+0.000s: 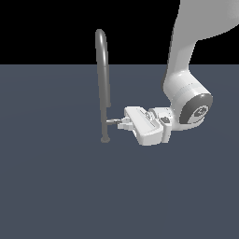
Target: Turn on the faucet by rotating a designated handle.
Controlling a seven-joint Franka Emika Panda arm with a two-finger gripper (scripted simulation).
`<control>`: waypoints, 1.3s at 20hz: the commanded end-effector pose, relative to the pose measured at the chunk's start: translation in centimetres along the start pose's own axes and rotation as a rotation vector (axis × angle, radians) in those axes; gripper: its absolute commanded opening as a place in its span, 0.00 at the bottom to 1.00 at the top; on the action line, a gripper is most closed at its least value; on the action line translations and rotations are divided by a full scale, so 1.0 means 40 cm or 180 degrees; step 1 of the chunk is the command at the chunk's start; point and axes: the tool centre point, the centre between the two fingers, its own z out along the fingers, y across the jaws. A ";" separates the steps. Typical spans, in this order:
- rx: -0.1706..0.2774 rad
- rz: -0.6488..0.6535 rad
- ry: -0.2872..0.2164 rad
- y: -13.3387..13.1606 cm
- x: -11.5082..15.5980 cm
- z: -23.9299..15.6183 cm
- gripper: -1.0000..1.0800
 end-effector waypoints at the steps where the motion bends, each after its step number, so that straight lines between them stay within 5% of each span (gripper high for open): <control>1: 0.0014 0.0070 0.0000 0.017 0.056 0.000 0.00; 5: 0.0017 0.0099 -0.0002 0.026 0.099 0.000 0.00; 6: -0.0005 -0.0021 -0.0008 -0.001 0.041 0.000 0.00; 17: 0.0016 0.0090 -0.0002 -0.016 0.161 -0.001 0.00; 18: 0.0016 0.0090 -0.0002 -0.016 0.161 -0.001 0.00; 19: -0.0022 -0.0050 -0.0025 -0.041 0.091 -0.001 0.00; 26: -0.0003 0.0022 -0.0014 -0.065 0.149 -0.001 0.00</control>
